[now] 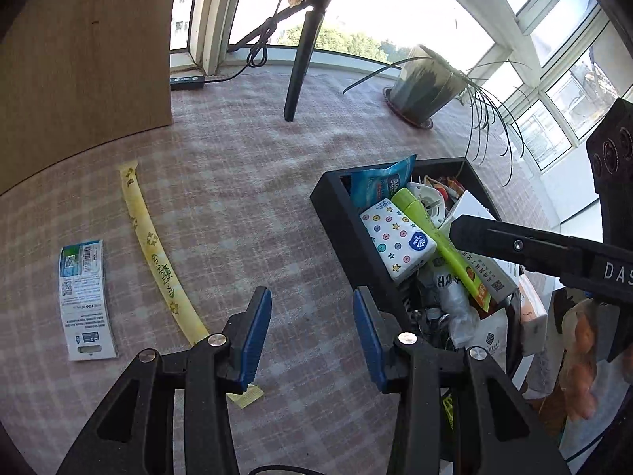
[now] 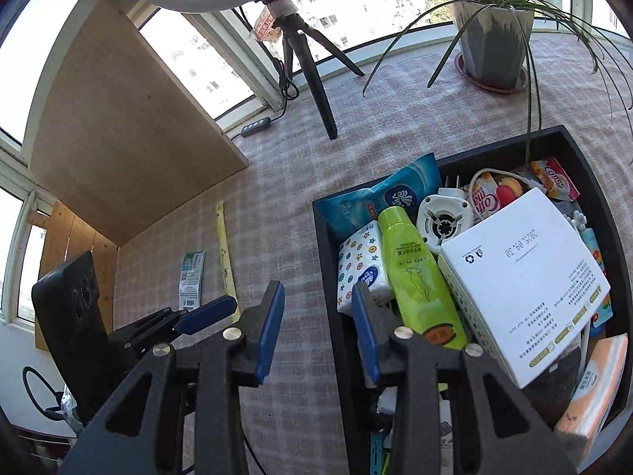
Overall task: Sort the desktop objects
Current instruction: 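Grasp the QR-code card with the left tool while the right tool grasps the yellow stick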
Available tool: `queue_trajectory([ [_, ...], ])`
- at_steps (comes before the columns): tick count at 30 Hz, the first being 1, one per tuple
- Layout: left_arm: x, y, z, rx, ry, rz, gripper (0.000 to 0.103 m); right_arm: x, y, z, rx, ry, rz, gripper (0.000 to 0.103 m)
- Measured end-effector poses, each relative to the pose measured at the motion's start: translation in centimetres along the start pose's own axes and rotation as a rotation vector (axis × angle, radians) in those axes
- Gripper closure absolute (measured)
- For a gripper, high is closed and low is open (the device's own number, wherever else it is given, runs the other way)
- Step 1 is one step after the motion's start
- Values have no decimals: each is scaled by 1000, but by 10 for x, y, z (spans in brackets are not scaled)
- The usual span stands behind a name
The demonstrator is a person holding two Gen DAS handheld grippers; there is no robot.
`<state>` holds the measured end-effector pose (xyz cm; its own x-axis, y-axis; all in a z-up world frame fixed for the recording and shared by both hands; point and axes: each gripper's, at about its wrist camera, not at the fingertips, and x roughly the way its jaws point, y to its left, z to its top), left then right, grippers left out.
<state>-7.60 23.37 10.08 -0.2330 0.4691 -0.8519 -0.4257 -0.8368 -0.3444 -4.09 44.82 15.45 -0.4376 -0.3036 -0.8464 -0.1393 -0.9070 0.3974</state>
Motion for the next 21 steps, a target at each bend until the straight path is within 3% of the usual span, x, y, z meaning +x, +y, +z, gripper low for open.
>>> queue_trajectory([
  [4,-4,37,-3,-48,0,76,56,25,29,3,-44,33,14,60],
  [6,-7,55,-4,-82,-8,114,46,39,43,4,-68,43,18,60],
  [10,-10,91,-2,-115,-14,216,42,71,68,3,-142,72,-14,60],
  [12,-7,109,-2,-128,3,257,33,87,76,1,-174,85,-49,59],
  [17,5,136,0,-119,27,369,32,121,87,-4,-189,144,-44,59],
  [21,17,149,1,-126,60,372,32,139,98,-8,-211,179,-37,58],
])
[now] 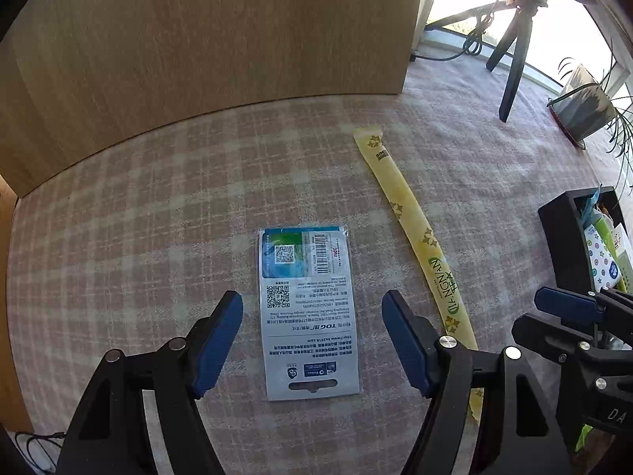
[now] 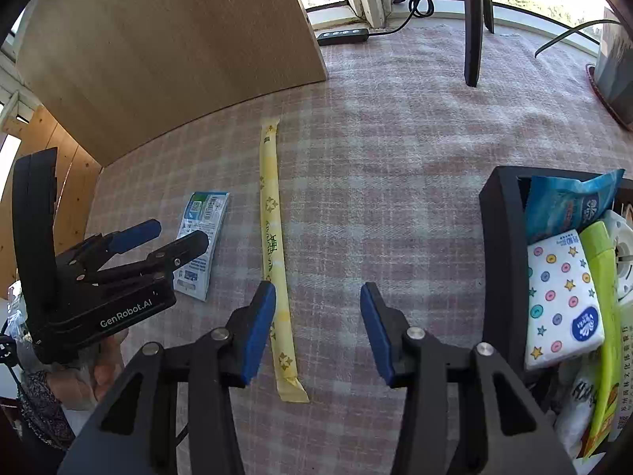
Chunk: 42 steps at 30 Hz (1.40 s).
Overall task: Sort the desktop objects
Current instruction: 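Grasp the QR-code card with the left tool while the right tool grasps the yellow stick, then carry the card and yellow stick into the black bin and release both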
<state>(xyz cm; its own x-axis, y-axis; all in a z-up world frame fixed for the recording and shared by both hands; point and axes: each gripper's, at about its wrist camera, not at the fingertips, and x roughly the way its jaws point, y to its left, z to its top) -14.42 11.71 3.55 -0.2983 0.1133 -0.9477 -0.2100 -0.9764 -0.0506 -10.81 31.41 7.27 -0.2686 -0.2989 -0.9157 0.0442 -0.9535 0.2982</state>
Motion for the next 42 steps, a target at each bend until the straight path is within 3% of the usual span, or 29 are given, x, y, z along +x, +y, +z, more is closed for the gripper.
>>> queue_trajectory([
  [7,12,-2,-3,8,22,-44,28,17,15,2,-39,30,3,57],
  [14,23,-8,-4,50,16,5,28,24,16,7,-51,51,-1,57],
  [25,20,7,-12,43,-30,40,43,38,28,14,-80,60,-28,57],
  [33,14,23,-24,-3,-43,56,50,49,55,11,-178,31,-120,57],
  [36,12,31,-28,-18,-46,58,50,50,72,5,-240,9,-191,73],
  [38,11,28,-32,-25,-44,58,50,49,77,2,-256,-3,-218,90],
  [42,5,28,-49,-43,-41,48,50,46,77,-3,-233,9,-188,92],
])
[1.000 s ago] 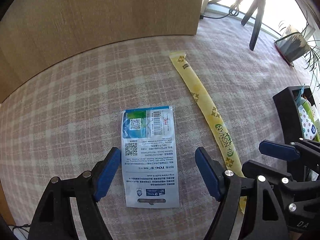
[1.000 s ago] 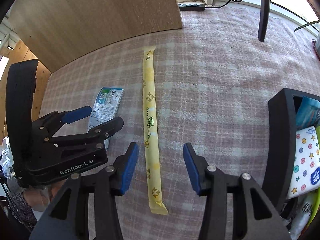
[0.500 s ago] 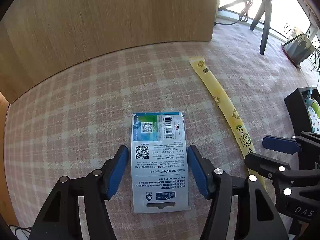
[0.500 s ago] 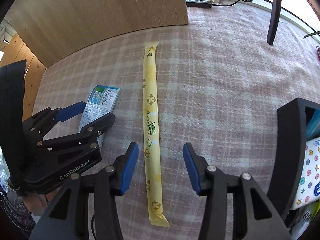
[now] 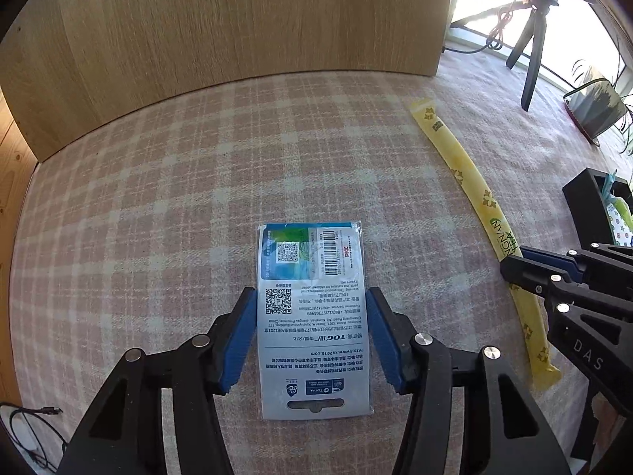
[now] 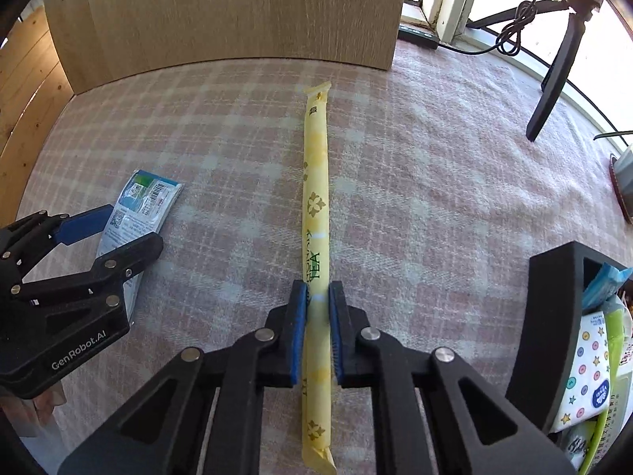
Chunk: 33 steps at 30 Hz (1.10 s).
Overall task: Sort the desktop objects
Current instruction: 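Carry the card and yellow stick into the black bin and release both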
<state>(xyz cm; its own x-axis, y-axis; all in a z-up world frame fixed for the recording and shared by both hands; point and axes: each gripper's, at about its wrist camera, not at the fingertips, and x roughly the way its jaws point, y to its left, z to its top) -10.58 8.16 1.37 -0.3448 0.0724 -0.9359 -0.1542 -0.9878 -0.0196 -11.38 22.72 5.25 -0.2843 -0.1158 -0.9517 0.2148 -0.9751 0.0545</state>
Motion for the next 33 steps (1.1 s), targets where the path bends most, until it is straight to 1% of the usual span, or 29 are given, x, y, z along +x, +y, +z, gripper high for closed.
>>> queue_trajectory([
  [4,-12,-2,-14,-28,4,-35,50,-11,-6,-15,60,7,68,92],
  [6,-21,-8,-17,-21,-10,-30,50,-22,-9,-24,76,-8,87,92],
  [9,-38,-18,-21,-12,-34,-24,50,-45,-13,-39,91,-39,107,92],
  [12,-55,-34,-22,-3,-55,-37,50,-75,-12,-62,114,-76,140,92],
  [13,-67,-27,-33,1,-64,-46,50,-84,-20,-71,118,-89,146,92],
  [14,-68,-44,-26,6,-72,-53,50,-92,-24,-77,121,-98,152,92],
  [15,-73,-53,-25,14,-79,-63,50,-101,-38,-82,124,-107,159,92],
  [16,-78,-64,-24,23,-87,-74,50,-109,-42,-84,126,-117,160,92],
  [17,-84,-75,-24,32,-95,-85,50,-126,-58,-94,128,-129,158,92],
  [19,-95,-101,-23,53,-113,-112,50,-139,-85,-105,134,-147,153,92],
  [21,-101,-129,-17,71,-125,-140,50,-144,-116,-109,147,-160,148,92],
  [24,-103,-177,-12,92,-145,-168,50,-161,-160,-122,169,-173,127,92],
  [28,-116,-224,-16,106,-135,-237,50,-181,-217,-142,211,-183,92,92],
  [31,-126,-256,-22,127,-135,-256,50,-184,-262,-151,228,-194,50,92],
  [33,-129,-278,-25,140,-131,-274,50,-194,-286,-162,250,-195,32,92],
])
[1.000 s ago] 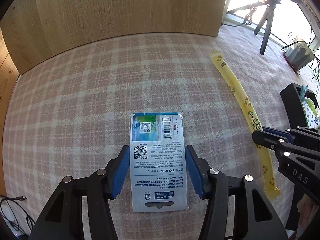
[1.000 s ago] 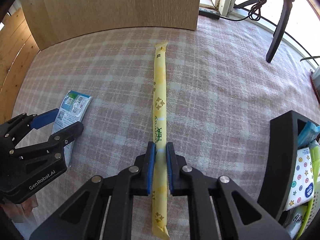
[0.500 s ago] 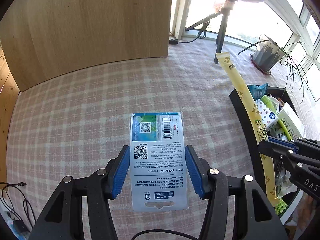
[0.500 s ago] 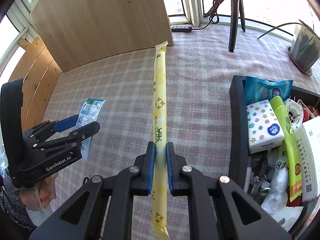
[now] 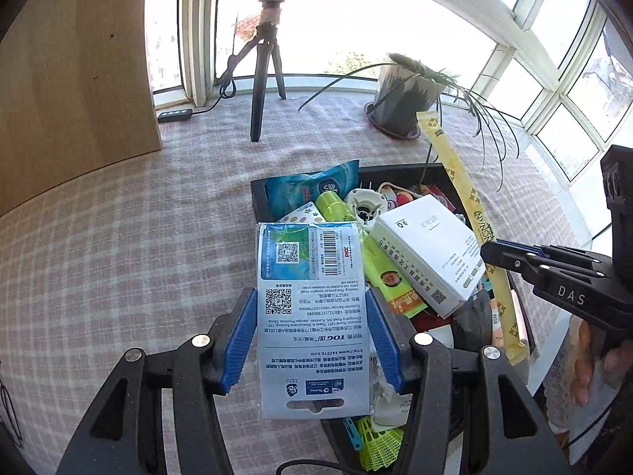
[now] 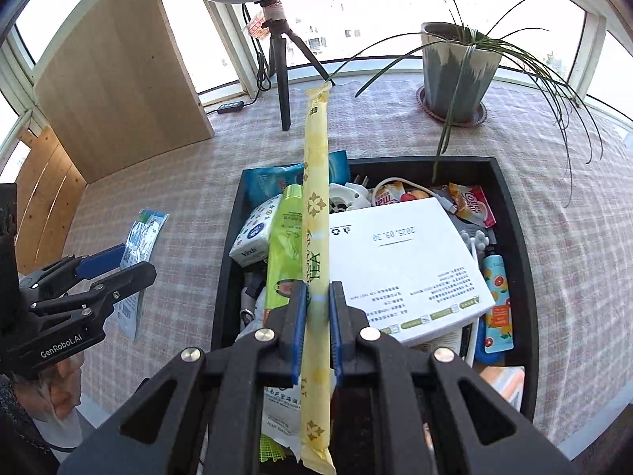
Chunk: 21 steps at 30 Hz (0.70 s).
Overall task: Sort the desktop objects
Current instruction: 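Carry the card and yellow stick into the black bin and release both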
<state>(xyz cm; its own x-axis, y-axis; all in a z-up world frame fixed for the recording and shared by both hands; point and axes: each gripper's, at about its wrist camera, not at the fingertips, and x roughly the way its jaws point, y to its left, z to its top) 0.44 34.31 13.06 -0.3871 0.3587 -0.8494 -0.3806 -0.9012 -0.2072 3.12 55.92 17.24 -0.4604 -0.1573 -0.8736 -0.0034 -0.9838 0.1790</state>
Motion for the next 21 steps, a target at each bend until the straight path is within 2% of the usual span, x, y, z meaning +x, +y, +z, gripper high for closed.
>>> queue_trajectory([
  [7,14,-59,3,50,21,-32,50,-1,-68,3,43,14,-55,92],
  [13,23,-82,7,72,35,-68,50,8,-94,2,65,38,-69,91],
  [15,25,-85,8,76,44,-98,46,8,-97,2,72,31,-74,91],
  [16,27,-85,9,71,54,-93,41,6,-98,3,77,26,-77,89],
  [17,26,-84,9,67,57,-83,34,7,-99,4,81,32,-79,79],
  [18,25,-83,9,67,52,-73,34,6,-100,5,83,32,-74,71],
  [19,24,-81,10,70,47,-63,34,4,-100,6,87,20,-68,58],
  [21,24,-77,10,77,48,-45,34,-1,-99,6,91,2,-75,55],
])
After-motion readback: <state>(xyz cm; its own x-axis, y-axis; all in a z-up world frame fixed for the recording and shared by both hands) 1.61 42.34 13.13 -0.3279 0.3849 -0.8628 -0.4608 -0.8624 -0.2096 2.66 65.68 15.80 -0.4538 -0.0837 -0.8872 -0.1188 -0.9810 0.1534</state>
